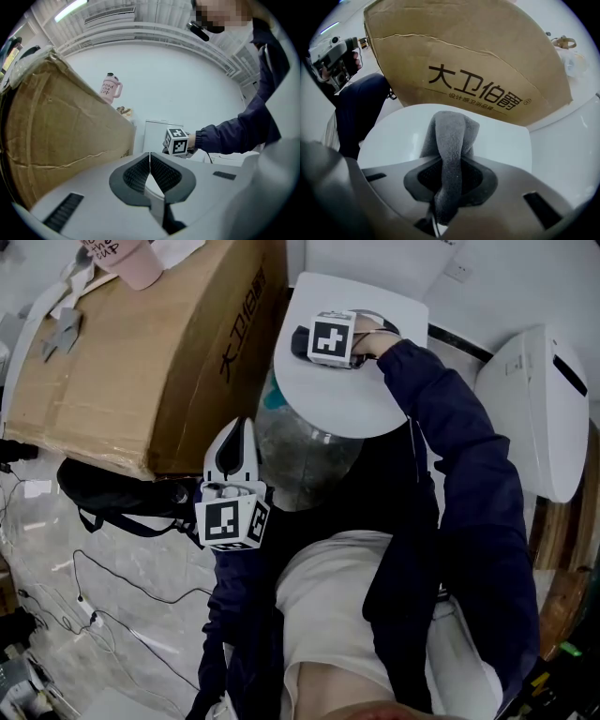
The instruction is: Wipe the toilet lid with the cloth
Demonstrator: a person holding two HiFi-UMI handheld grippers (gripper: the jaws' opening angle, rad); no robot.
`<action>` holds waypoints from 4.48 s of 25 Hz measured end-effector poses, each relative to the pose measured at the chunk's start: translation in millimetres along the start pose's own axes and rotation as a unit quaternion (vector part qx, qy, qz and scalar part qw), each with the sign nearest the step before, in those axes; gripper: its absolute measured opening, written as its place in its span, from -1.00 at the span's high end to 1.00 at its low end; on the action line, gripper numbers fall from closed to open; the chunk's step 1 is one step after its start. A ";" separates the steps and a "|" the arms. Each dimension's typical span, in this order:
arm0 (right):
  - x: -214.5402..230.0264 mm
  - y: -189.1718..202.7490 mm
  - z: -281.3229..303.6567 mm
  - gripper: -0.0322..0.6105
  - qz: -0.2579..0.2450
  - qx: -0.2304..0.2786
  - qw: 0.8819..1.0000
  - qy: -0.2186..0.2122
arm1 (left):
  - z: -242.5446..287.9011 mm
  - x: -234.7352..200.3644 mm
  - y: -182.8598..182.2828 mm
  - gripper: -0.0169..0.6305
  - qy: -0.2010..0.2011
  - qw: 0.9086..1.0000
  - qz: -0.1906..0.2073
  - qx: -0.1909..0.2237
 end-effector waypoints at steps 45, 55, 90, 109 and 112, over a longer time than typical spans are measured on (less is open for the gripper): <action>149.9 -5.6 37.5 0.70 0.015 -0.086 0.946 0.313 | -38.4 -8.5 4.0 0.90 -0.034 0.998 0.039 -0.025; 170.2 -6.3 62.4 0.71 -0.018 -0.122 0.938 0.323 | -32.0 -9.9 11.8 0.90 -0.037 0.998 0.032 -0.030; 3.2 -70.6 21.8 0.72 -0.092 -0.015 0.986 0.139 | -20.4 -18.0 -7.7 0.90 -0.043 0.998 0.046 0.004; -52.1 -89.2 9.2 0.72 -0.106 -0.016 0.985 0.135 | -19.8 -11.8 -10.7 0.90 -0.046 0.998 0.047 0.006; -54.8 -89.5 7.2 0.72 -0.103 -0.014 0.986 0.131 | -20.1 -10.9 -12.5 0.90 -0.045 0.998 0.049 0.008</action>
Point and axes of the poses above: the fingertips, and each gripper's own axes: z forward along the fingers, x to its right, y out of its underside, the point moved 9 cm from there along -z, backward along the fingers, and after that the axes turned 9 degrees about -z, right-handed, at the moved point
